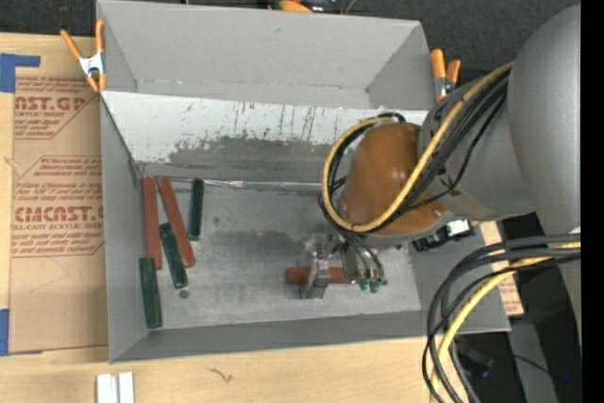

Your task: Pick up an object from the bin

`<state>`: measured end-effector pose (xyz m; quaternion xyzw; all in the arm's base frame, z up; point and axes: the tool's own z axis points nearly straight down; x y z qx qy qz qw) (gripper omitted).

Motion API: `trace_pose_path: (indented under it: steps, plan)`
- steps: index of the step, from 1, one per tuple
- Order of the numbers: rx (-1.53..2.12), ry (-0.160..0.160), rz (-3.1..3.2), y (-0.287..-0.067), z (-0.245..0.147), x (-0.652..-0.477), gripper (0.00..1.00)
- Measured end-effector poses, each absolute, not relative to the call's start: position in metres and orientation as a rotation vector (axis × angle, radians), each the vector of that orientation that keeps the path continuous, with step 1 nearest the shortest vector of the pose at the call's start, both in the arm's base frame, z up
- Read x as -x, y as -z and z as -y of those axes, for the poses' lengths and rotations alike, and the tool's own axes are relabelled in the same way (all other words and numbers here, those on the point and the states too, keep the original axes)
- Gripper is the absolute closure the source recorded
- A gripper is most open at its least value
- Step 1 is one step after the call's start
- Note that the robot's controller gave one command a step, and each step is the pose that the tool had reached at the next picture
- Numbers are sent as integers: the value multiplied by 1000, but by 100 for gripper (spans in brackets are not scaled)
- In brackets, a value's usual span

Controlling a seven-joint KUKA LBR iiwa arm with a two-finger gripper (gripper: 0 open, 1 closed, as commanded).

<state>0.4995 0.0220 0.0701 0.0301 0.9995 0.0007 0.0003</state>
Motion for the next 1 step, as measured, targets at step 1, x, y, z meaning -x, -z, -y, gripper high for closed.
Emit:
trace_pose_path:
  steps: [1]
  plan:
    - [-325, -1, -3117, -211, 5, -503, 100]
